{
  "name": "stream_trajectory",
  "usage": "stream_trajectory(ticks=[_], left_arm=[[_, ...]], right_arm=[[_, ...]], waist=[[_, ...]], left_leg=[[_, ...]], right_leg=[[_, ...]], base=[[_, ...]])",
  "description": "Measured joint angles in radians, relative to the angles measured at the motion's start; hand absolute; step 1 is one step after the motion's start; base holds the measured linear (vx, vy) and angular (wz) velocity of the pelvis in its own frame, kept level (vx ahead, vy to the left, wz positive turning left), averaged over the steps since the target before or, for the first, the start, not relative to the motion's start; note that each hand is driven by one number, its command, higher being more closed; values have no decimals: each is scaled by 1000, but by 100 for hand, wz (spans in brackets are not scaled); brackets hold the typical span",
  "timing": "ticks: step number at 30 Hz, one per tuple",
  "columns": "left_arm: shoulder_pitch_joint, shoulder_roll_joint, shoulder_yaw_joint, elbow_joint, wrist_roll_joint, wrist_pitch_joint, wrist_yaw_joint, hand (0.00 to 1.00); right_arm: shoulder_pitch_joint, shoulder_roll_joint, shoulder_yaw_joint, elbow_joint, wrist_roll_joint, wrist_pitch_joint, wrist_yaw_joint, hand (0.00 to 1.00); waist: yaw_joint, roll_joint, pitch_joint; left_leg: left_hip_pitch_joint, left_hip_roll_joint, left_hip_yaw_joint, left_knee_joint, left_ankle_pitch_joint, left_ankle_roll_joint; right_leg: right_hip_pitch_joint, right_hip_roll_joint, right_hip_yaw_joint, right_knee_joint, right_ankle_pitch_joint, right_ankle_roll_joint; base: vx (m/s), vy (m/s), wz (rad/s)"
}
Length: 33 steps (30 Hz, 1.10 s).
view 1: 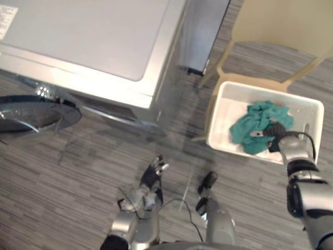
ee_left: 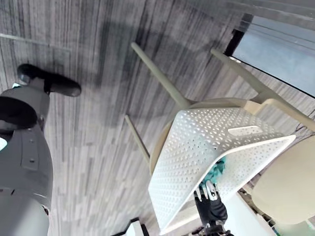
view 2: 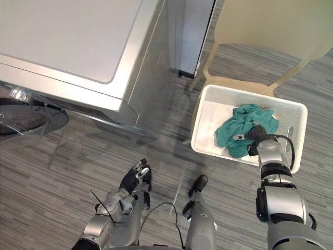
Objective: Pick up the laundry basket with both hands and put the clothes into the washing machine.
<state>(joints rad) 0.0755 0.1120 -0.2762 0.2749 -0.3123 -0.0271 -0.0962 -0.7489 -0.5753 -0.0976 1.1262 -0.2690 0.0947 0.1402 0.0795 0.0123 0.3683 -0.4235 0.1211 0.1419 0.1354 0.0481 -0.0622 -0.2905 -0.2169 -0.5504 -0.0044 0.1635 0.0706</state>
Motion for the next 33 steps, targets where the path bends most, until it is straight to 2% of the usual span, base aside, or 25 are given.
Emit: stream_trajectory(ticks=[3,12,13,18,20,23,25,33], left_arm=[[1,-6,-10,-12,-32,1,-8,0],[1,-6,-14,-40,-130,-2,-8,0],[0,-7,-14,-42,-149,-3,-8,0],[-19,-11,-7,-68,-224,-20,-3,0],[-33,-15,1,-76,-240,-28,4,0],[-60,-33,12,-79,-267,-36,18,0],[-61,-55,13,-102,-266,-48,32,0],[-81,-102,6,-124,-267,-65,35,0]], right_arm=[[2,0,47,-2,-56,-1,21,0],[55,-2,97,-92,-73,-5,24,0],[53,-3,104,-101,-90,-6,24,100],[31,-24,108,-168,-181,-6,11,100],[11,-35,117,-171,-240,-4,6,100],[-1,-27,148,-171,-319,22,-4,100],[-4,-20,151,-171,-329,34,-21,100],[-6,-19,111,-157,-315,32,-81,100]], waist=[[14,-1,0],[9,-6,6],[7,-5,14],[9,-6,21],[8,2,26],[13,5,34],[16,5,34],[19,8,32]], left_leg=[[-1,0,3,-13,5,-2],[-23,-5,5,-79,44,-7],[-22,-5,5,-89,50,-8],[-54,-11,26,-115,68,-4],[-60,-16,30,-139,83,-1],[-62,-14,36,-142,85,-1],[-62,-10,47,-144,85,-1],[-24,-13,51,-144,85,-2]], right_leg=[[-12,1,6,0,1,-1],[-65,4,6,-4,4,-5],[-68,4,6,-6,4,-5],[-120,5,29,-25,28,-8],[-133,4,31,-35,35,-8],[-136,6,31,-41,36,-8],[-136,5,31,-47,41,-8],[-95,-3,25,-49,44,-9]], base=[[26,7,-5],[30,3,0],[14,4,-5],[-5,11,-10],[-1,5,-4],[0,0,0],[36,6,-1],[4,7,0]])
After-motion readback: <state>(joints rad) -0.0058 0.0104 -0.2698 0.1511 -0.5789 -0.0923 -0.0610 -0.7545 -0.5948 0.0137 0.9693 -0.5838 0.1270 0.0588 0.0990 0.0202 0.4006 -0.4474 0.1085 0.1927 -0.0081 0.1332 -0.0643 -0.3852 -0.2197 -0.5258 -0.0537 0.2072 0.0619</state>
